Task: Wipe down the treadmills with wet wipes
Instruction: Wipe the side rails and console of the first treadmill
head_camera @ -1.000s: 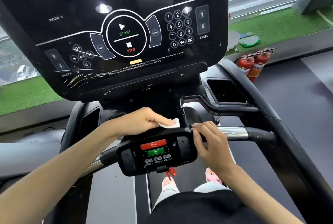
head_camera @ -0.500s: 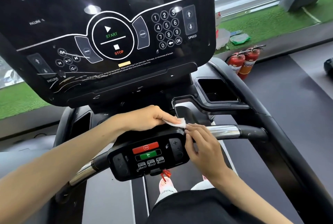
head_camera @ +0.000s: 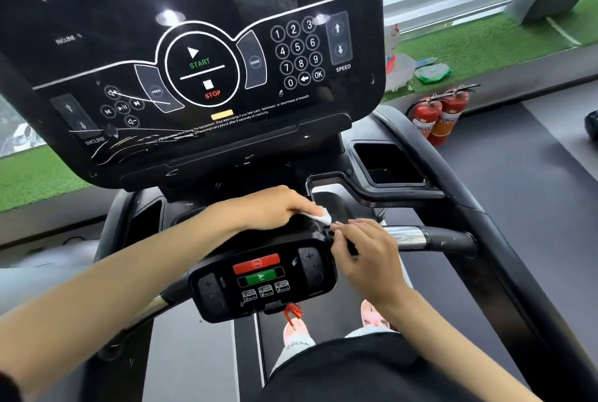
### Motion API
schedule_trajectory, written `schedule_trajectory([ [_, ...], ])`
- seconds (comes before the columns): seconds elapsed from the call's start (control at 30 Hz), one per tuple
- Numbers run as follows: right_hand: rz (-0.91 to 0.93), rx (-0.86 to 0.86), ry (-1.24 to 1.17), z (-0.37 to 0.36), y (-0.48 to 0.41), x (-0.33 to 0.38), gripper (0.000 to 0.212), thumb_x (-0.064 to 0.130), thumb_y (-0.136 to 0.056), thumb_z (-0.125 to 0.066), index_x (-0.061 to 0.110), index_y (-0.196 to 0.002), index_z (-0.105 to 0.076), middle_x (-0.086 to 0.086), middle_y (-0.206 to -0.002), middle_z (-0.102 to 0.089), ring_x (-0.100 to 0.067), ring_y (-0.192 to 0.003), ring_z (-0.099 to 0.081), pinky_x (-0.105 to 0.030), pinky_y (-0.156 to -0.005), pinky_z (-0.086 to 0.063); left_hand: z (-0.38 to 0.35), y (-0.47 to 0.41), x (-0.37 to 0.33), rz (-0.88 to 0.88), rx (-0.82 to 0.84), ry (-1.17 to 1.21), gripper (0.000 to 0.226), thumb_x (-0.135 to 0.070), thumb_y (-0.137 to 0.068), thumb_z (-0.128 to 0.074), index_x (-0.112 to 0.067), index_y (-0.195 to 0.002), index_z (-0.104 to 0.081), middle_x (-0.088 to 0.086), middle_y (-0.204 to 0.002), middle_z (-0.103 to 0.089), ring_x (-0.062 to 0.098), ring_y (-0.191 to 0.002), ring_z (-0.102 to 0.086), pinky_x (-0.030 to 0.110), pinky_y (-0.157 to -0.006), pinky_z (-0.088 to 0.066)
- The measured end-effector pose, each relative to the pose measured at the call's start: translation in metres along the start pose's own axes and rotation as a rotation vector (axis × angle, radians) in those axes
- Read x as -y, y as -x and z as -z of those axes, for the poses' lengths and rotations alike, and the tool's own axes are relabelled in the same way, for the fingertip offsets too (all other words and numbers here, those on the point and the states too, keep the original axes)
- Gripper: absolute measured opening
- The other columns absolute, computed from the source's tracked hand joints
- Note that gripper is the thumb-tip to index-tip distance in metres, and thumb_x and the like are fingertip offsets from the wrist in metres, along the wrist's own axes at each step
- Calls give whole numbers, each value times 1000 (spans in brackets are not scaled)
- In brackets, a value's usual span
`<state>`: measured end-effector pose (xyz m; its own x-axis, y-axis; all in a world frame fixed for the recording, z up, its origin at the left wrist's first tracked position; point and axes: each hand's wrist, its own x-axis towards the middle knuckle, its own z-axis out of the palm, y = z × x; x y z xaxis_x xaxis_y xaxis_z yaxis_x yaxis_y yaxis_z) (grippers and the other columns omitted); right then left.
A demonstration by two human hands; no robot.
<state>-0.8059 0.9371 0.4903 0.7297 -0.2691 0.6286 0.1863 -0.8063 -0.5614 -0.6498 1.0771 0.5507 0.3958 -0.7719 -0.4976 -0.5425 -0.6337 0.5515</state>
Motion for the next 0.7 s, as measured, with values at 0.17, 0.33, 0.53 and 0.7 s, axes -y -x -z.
schedule_trajectory([
  [0.17, -54, 16, 0, 3, -15, 1, 40, 13, -85, -53, 12, -50, -34, 1, -44, -30, -23, -40, -32, -16, -56, -19, 0, 0, -3, 7, -4, 80, 55, 13, -90, -41, -24, -124, -64, -11, -131, -60, -1, -125, -49, 23, -110, -36],
  [0.33, -98, 33, 9, 1, -22, 6, 40, 18, -88, -49, 19, -55, -26, 7, -47, -23, -17, -42, -25, -18, -54, -15, 8, 45, 0, -45, 47, 294, 45, 2, -97, -47, -33, -123, -61, -15, -130, -59, -4, -125, -49, 19, -108, -35],
  [0.53, -198, 172, -77, -10, -26, 18, 37, 25, -92, -44, 10, -58, -46, 5, -57, -49, -17, -54, -44, -17, -59, -30, 4, 86, 24, 52, -65, 369, 40, -1, -97, -49, -26, -125, -62, -13, -131, -60, -1, -124, -51, 28, -109, -39],
  [0.7, -101, 252, -153, -18, -27, 44, 29, 20, -93, -44, 10, -72, -62, 6, -73, -62, -10, -74, -51, -9, -73, -36, -5, 124, 49, 150, -157, 383, 39, 0, -97, -49, -20, -127, -62, -8, -134, -58, 3, -126, -50, 29, -111, -38],
])
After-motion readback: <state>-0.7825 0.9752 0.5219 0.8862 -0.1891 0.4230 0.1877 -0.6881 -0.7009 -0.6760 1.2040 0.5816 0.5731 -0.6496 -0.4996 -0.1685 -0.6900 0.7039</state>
